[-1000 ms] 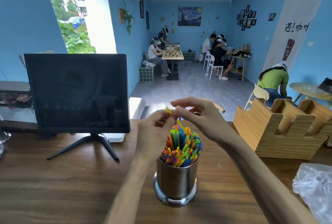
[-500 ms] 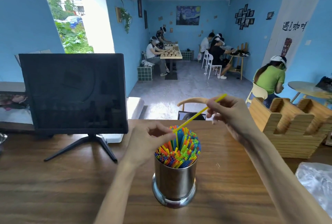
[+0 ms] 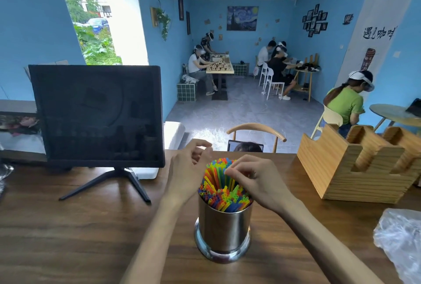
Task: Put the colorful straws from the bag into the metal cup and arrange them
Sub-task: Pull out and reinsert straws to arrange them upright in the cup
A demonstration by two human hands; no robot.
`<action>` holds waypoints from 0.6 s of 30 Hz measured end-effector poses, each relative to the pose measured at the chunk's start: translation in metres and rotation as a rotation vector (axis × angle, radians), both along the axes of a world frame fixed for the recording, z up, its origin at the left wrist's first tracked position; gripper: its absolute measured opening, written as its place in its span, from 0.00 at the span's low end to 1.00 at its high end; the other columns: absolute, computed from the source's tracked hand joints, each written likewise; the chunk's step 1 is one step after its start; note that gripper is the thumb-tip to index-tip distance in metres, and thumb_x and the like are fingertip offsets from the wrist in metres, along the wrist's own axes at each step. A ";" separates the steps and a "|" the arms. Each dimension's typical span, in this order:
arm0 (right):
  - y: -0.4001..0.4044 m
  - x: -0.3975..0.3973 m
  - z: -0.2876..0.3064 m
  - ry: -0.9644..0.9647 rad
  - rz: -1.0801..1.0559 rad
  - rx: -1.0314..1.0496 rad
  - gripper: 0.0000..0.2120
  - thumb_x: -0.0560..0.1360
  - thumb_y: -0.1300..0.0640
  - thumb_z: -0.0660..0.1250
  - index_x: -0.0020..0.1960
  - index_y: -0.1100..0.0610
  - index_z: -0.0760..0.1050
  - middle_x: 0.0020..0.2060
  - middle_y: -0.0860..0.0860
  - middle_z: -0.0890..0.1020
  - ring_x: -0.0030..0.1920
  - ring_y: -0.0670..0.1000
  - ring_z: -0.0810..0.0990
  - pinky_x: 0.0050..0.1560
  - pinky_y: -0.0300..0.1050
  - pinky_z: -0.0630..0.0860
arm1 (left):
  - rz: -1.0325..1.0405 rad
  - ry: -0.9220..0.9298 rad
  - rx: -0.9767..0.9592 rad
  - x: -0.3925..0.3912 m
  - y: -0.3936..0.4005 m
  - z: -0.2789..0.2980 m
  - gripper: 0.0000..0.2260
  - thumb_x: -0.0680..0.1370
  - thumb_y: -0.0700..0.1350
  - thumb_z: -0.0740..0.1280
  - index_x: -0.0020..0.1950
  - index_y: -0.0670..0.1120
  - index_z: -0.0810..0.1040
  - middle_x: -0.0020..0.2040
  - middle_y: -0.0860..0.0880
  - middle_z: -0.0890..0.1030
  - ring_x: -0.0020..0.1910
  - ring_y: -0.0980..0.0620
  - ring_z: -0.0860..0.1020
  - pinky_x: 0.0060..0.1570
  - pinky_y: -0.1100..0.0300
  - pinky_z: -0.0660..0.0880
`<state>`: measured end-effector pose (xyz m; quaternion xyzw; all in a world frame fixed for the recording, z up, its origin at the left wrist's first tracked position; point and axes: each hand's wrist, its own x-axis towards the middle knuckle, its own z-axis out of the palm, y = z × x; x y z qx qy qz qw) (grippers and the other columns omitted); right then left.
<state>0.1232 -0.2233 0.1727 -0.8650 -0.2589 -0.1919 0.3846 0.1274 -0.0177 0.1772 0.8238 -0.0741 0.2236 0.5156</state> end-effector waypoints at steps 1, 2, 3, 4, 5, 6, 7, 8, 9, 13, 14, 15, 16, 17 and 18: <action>0.001 -0.001 0.000 0.026 0.012 0.015 0.20 0.76 0.38 0.67 0.42 0.54 0.87 0.43 0.41 0.84 0.45 0.42 0.82 0.45 0.45 0.79 | 0.000 0.052 0.035 0.005 -0.001 0.001 0.04 0.82 0.56 0.66 0.54 0.64 0.79 0.45 0.61 0.83 0.45 0.65 0.80 0.41 0.69 0.73; 0.001 -0.002 0.000 0.045 0.018 0.028 0.23 0.77 0.37 0.65 0.42 0.54 0.87 0.44 0.41 0.84 0.46 0.42 0.82 0.45 0.45 0.78 | -0.012 0.110 0.104 0.009 -0.002 0.000 0.07 0.83 0.58 0.64 0.58 0.63 0.80 0.48 0.62 0.81 0.45 0.66 0.78 0.41 0.70 0.72; 0.002 -0.002 -0.001 0.054 0.020 0.037 0.24 0.78 0.37 0.63 0.43 0.54 0.87 0.43 0.41 0.84 0.46 0.43 0.82 0.45 0.46 0.78 | -0.028 0.166 0.173 0.014 -0.004 0.000 0.11 0.83 0.59 0.63 0.61 0.60 0.81 0.50 0.62 0.80 0.45 0.68 0.76 0.40 0.71 0.69; 0.002 -0.003 -0.001 0.059 0.020 0.043 0.24 0.79 0.37 0.61 0.44 0.54 0.87 0.42 0.43 0.84 0.45 0.44 0.82 0.45 0.48 0.78 | -0.046 0.204 0.222 0.018 -0.005 -0.001 0.12 0.83 0.59 0.63 0.61 0.58 0.82 0.50 0.61 0.79 0.45 0.69 0.75 0.40 0.71 0.68; 0.002 -0.003 0.000 0.058 0.014 0.042 0.25 0.80 0.37 0.59 0.46 0.54 0.87 0.41 0.45 0.85 0.45 0.45 0.82 0.46 0.51 0.77 | -0.067 0.226 0.239 0.021 -0.007 0.000 0.12 0.83 0.58 0.64 0.60 0.57 0.83 0.48 0.62 0.80 0.46 0.69 0.75 0.40 0.70 0.68; 0.002 -0.004 0.000 0.059 0.002 0.041 0.26 0.80 0.36 0.58 0.47 0.53 0.87 0.40 0.46 0.85 0.44 0.46 0.82 0.47 0.53 0.77 | -0.087 0.240 0.238 0.025 -0.008 0.001 0.11 0.82 0.57 0.66 0.57 0.56 0.85 0.46 0.63 0.80 0.46 0.68 0.76 0.40 0.69 0.68; 0.001 -0.004 0.000 0.063 -0.009 0.045 0.26 0.80 0.35 0.58 0.48 0.52 0.87 0.39 0.47 0.85 0.44 0.46 0.81 0.47 0.53 0.76 | -0.098 0.256 0.234 0.027 -0.009 0.002 0.09 0.81 0.56 0.68 0.54 0.56 0.86 0.44 0.64 0.80 0.45 0.67 0.76 0.40 0.68 0.69; 0.000 -0.004 -0.001 0.067 -0.013 0.052 0.26 0.80 0.35 0.58 0.48 0.52 0.87 0.39 0.47 0.85 0.44 0.47 0.81 0.47 0.54 0.76 | -0.102 0.271 0.229 0.029 -0.010 0.003 0.07 0.80 0.55 0.69 0.50 0.57 0.86 0.42 0.65 0.80 0.44 0.67 0.77 0.39 0.68 0.70; -0.001 -0.005 -0.001 0.068 -0.014 0.054 0.27 0.80 0.34 0.58 0.47 0.52 0.87 0.39 0.48 0.85 0.44 0.47 0.81 0.47 0.55 0.76 | -0.100 0.279 0.224 0.030 -0.009 0.004 0.05 0.79 0.55 0.71 0.47 0.59 0.85 0.40 0.65 0.80 0.43 0.66 0.78 0.38 0.67 0.70; -0.003 -0.005 -0.001 0.095 0.002 0.087 0.28 0.80 0.34 0.58 0.45 0.54 0.86 0.41 0.49 0.86 0.46 0.47 0.82 0.48 0.54 0.77 | -0.054 0.244 0.172 0.028 -0.006 0.006 0.08 0.75 0.57 0.75 0.37 0.63 0.82 0.33 0.68 0.81 0.39 0.69 0.80 0.35 0.69 0.71; -0.003 -0.005 -0.001 0.105 0.008 0.101 0.28 0.80 0.34 0.58 0.45 0.54 0.85 0.41 0.49 0.86 0.46 0.47 0.83 0.48 0.54 0.77 | -0.034 0.229 0.136 0.028 -0.006 0.006 0.07 0.74 0.57 0.76 0.37 0.62 0.82 0.33 0.68 0.81 0.39 0.68 0.80 0.35 0.68 0.72; -0.004 -0.004 -0.001 0.115 0.015 0.122 0.27 0.80 0.34 0.59 0.45 0.54 0.85 0.42 0.48 0.86 0.46 0.47 0.83 0.48 0.53 0.77 | -0.006 0.208 0.098 0.027 -0.005 0.007 0.07 0.73 0.58 0.77 0.37 0.61 0.83 0.34 0.67 0.82 0.39 0.66 0.81 0.35 0.67 0.72; -0.004 -0.004 -0.001 0.125 0.024 0.149 0.26 0.80 0.34 0.59 0.46 0.53 0.86 0.42 0.47 0.86 0.46 0.46 0.83 0.49 0.51 0.78 | 0.019 0.179 0.060 0.025 -0.005 0.008 0.07 0.72 0.58 0.77 0.37 0.60 0.83 0.35 0.66 0.82 0.39 0.64 0.81 0.36 0.66 0.73; -0.004 -0.004 0.000 0.132 0.029 0.180 0.25 0.80 0.35 0.59 0.46 0.51 0.86 0.43 0.45 0.86 0.48 0.45 0.84 0.49 0.49 0.79 | 0.036 0.146 0.020 0.024 -0.004 0.012 0.07 0.72 0.58 0.78 0.36 0.60 0.83 0.35 0.66 0.82 0.39 0.62 0.81 0.37 0.66 0.73; -0.004 -0.005 0.001 0.128 0.029 0.211 0.23 0.81 0.35 0.60 0.47 0.49 0.86 0.45 0.42 0.86 0.49 0.44 0.83 0.50 0.46 0.79 | 0.036 0.105 -0.022 0.022 -0.003 0.017 0.07 0.72 0.57 0.78 0.36 0.60 0.84 0.36 0.65 0.83 0.39 0.61 0.81 0.38 0.66 0.74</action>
